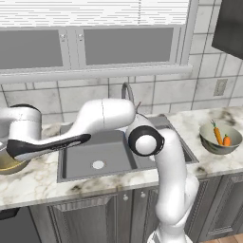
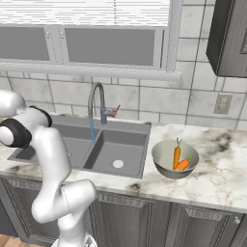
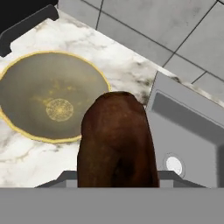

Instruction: Pick the carrots from the sink and place them in one bowl. Place the sweet potato in the other bowl. Then turn off the sink faucet.

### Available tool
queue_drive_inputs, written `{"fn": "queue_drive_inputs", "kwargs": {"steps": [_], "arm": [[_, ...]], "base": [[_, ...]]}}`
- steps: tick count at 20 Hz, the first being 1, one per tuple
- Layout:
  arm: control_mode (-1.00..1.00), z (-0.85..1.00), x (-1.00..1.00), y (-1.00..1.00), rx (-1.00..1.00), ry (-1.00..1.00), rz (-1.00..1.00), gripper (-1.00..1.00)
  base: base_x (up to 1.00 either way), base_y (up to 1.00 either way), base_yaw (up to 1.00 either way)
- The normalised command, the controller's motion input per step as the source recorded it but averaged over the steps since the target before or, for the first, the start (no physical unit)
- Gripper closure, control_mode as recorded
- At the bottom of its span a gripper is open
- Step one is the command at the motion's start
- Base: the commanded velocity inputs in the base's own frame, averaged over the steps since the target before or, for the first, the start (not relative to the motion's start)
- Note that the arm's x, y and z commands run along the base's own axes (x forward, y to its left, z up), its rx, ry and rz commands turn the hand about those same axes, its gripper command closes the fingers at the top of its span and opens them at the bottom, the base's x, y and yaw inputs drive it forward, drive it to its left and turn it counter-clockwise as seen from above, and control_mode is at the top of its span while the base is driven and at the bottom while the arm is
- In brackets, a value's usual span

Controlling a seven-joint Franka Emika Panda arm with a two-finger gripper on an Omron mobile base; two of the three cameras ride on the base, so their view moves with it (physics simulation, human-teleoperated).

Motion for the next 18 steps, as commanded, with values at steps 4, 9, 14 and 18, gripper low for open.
{"fn": "queue_drive_inputs", "kwargs": {"steps": [4, 9, 14, 18], "arm": [[-1.00, 0.00, 0.19, 0.19, 0.04, 0.11, -0.04, 1.00], [-1.00, -0.12, 0.22, 0.08, 0.04, 0.13, -0.03, 1.00], [-1.00, -0.26, 0.28, 0.09, 0.01, 0.11, -0.03, 1.00], [-1.00, -0.13, 0.42, 0.20, 0.00, 0.05, -0.06, 1.00]], "base": [[0.00, 0.00, 0.00], [0.00, 0.00, 0.00], [0.00, 0.00, 0.00], [0.00, 0.00, 0.00]]}}
